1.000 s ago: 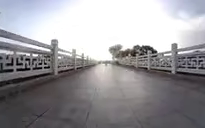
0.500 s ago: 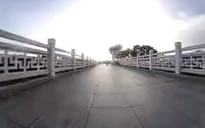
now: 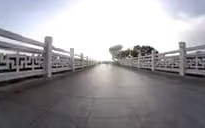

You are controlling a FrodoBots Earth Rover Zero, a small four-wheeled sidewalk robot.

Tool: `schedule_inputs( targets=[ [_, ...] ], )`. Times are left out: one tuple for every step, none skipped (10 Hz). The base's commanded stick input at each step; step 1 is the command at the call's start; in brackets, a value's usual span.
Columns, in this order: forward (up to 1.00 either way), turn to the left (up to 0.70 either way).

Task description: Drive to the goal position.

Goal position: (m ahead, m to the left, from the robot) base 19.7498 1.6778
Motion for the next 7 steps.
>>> schedule_inputs(
  targets=[
    [0.45, 0.0],
    [0.45, 0.0],
    [0.45, 0.0],
    [0.45, 0.0],
    [0.45, 0.0],
    [0.45, 0.0],
    [0.45, 0.0]
  ],
)
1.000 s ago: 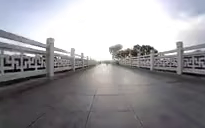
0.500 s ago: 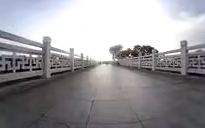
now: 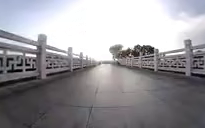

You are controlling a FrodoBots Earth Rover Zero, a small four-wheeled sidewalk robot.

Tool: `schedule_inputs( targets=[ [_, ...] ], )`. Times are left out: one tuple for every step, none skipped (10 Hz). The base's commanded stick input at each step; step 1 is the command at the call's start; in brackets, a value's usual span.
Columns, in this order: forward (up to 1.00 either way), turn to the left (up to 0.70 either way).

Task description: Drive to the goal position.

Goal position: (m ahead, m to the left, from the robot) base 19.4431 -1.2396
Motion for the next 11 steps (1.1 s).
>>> schedule_inputs(
  targets=[
    [0.45, 0.0],
    [0.45, 0.0],
    [0.45, 0.0],
    [0.45, 0.0],
    [0.45, 0.0],
    [0.45, 0.0],
    [0.45, 0.0],
    [0.45, 0.0],
    [0.45, 0.0],
    [0.45, 0.0],
    [0.45, 0.0]
  ],
)
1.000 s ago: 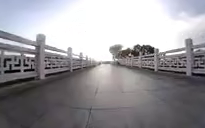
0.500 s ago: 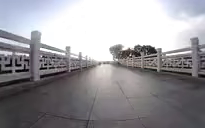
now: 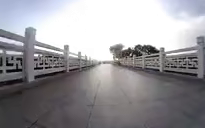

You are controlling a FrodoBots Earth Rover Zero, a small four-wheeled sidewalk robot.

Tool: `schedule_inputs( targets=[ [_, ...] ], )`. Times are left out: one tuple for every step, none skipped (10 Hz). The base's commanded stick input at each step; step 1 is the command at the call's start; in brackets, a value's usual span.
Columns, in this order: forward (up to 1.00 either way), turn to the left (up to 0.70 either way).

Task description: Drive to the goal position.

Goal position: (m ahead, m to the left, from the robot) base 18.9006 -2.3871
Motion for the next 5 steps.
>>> schedule_inputs(
  targets=[
    [0.45, 0.0],
    [0.45, 0.0],
    [0.45, 0.0],
    [0.45, 0.0],
    [0.45, 0.0]
  ],
)
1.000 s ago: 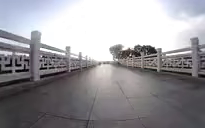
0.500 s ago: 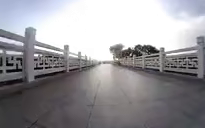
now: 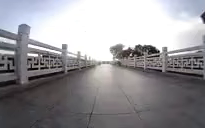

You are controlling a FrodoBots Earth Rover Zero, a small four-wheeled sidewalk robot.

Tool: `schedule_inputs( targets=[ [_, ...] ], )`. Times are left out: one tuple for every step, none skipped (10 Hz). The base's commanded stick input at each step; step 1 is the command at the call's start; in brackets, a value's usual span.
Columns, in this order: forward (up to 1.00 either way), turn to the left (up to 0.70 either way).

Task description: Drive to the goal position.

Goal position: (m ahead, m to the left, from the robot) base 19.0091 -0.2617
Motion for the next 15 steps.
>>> schedule_inputs(
  targets=[
    [0.45, 0.0],
    [0.45, 0.0],
    [0.45, 0.0],
    [0.45, 0.0],
    [0.45, 0.0],
    [0.45, 0.0],
    [0.45, 0.0],
    [0.45, 0.0],
    [0.45, 0.0],
    [0.45, 0.0],
    [0.45, 0.0],
    [0.45, 0.0],
    [0.45, 0.0],
    [0.45, 0.0],
    [0.45, 0.0]
  ],
)
